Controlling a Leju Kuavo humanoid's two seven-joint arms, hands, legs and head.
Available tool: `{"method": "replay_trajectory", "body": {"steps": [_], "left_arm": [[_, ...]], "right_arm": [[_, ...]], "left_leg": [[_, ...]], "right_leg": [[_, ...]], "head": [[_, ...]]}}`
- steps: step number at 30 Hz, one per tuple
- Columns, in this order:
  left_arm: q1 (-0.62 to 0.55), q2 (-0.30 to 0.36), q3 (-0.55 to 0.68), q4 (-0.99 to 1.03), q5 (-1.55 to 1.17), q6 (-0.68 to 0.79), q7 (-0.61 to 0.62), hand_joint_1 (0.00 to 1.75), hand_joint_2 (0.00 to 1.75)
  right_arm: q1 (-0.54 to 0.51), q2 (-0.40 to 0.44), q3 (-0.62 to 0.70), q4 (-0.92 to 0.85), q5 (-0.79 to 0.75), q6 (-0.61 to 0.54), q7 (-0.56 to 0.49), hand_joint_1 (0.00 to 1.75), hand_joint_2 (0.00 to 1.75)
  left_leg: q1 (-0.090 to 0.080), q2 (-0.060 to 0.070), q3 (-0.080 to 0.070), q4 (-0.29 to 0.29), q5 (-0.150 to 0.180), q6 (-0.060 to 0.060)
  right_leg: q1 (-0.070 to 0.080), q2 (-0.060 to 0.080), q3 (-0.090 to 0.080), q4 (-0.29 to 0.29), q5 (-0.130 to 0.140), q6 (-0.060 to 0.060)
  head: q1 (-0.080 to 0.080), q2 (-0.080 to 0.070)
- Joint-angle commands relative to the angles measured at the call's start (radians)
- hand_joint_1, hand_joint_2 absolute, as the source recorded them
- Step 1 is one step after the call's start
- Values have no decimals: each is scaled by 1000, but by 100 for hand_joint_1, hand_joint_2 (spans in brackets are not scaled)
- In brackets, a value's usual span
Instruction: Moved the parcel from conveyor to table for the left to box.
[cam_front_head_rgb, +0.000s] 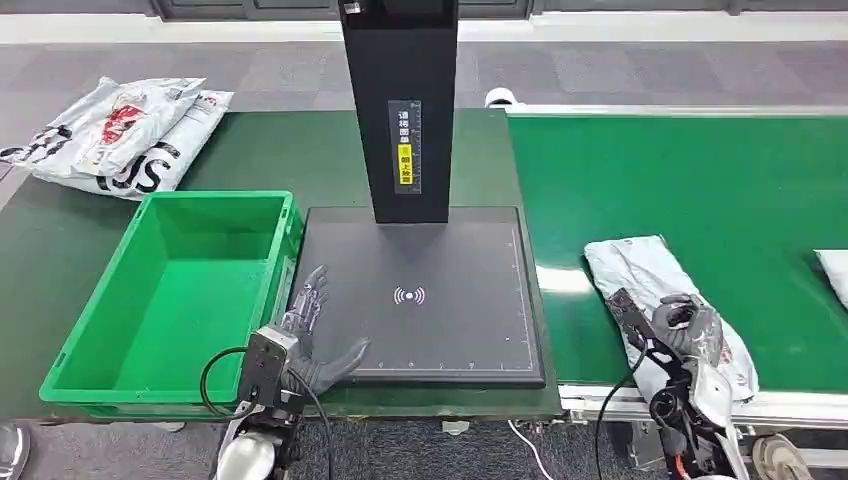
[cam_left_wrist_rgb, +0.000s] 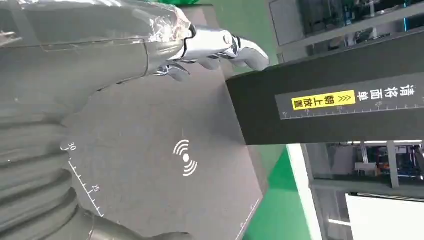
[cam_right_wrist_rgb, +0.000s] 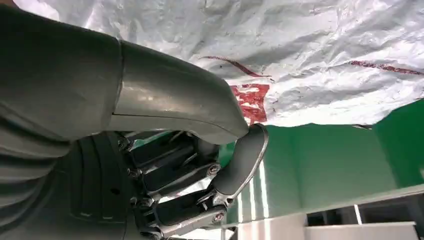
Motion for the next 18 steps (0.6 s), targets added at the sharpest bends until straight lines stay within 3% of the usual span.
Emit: {"method": "replay_trajectory", "body": {"steps": [1,2,3,10,18], "left_arm": [[5,13,37,9,-2,-6,4,0,175],[6,12,36,8,-2,-5,5,0,175],[6,11,36,7,-2,-5,5,0,175],[-11,10,26,22,-3,-9,9,0,175],[-8,10,28,20,-5,-15,9,0,175]], "right_arm": [[16,13,70,-55,-10,0,11,175,175],[18,13,67,-60,-15,-8,9,175,175],[20,5,77,-60,7,-25,22,3,175],[0,-4,67,62,60,31,80,0,175],[-22,8,35,166,87,37,75,0,175]], "left_leg": [[1,5,5,-3,-1,0],[1,3,2,-1,-1,0],[1,3,3,-2,-1,0],[1,3,4,-2,-1,0],[1,4,6,-3,0,0]], "right_leg": [[1,3,4,-3,1,-1],[1,2,2,-1,0,-1],[1,2,2,-2,0,-1],[2,1,4,-3,0,-1],[2,2,5,-4,1,-1]], "head": [[0,0],[0,0],[0,0],[0,0],[0,0]]}}
